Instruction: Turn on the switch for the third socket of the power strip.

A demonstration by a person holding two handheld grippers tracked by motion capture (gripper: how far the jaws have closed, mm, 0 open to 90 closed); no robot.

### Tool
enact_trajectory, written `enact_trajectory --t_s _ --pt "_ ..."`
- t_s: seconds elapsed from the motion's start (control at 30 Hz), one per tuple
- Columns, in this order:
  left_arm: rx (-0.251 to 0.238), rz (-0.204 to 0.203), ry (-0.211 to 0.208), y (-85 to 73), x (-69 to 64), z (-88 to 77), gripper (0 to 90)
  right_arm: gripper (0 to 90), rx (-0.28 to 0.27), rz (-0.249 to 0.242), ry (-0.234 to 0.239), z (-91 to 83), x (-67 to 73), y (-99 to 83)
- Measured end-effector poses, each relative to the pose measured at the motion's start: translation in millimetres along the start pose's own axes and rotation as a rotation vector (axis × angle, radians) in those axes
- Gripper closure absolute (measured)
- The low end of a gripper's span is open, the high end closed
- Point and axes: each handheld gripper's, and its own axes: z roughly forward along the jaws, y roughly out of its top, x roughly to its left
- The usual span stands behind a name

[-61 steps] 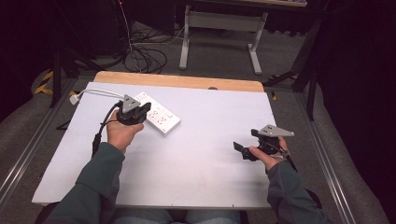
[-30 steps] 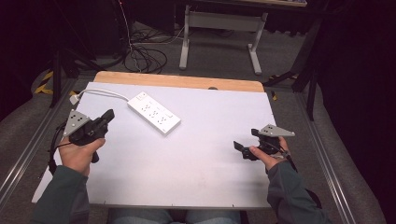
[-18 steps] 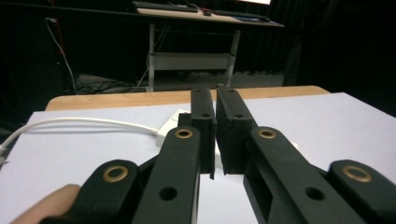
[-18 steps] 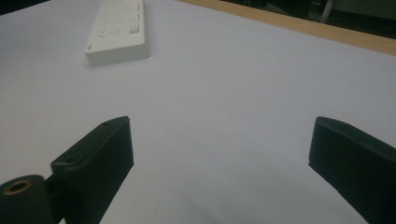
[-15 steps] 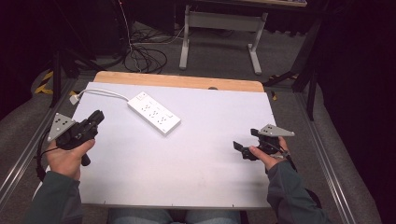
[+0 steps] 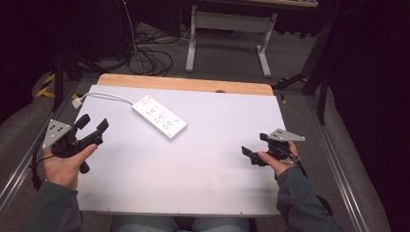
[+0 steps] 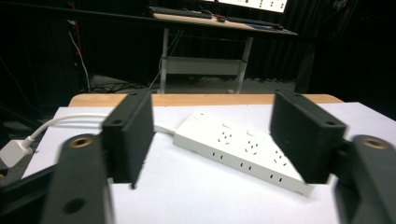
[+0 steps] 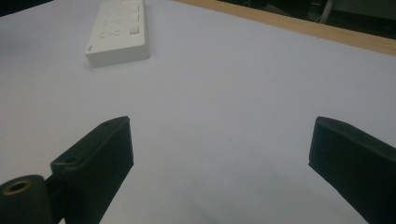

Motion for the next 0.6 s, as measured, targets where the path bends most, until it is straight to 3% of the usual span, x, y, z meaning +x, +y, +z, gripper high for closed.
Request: enact_trajectory --t_s 0.1,0.3,0.6 --pt "0.001 -0.012 0.005 0.8 0.5 -1.5 15.0 6.7 0.0 0.0 -0.002 -0.2 -0.2 -0.1" --pt "0.003 -0.035 0.008 0.8 1.6 -3.6 1.9 6.7 -0.003 0.0 -0.001 -0.3 -0.3 0.0" --pt "0.013 -0.059 -0.008 1.8 0.8 -3.6 0.6 6.7 0.0 -0.001 -0.004 -0.1 -0.2 -0.2"
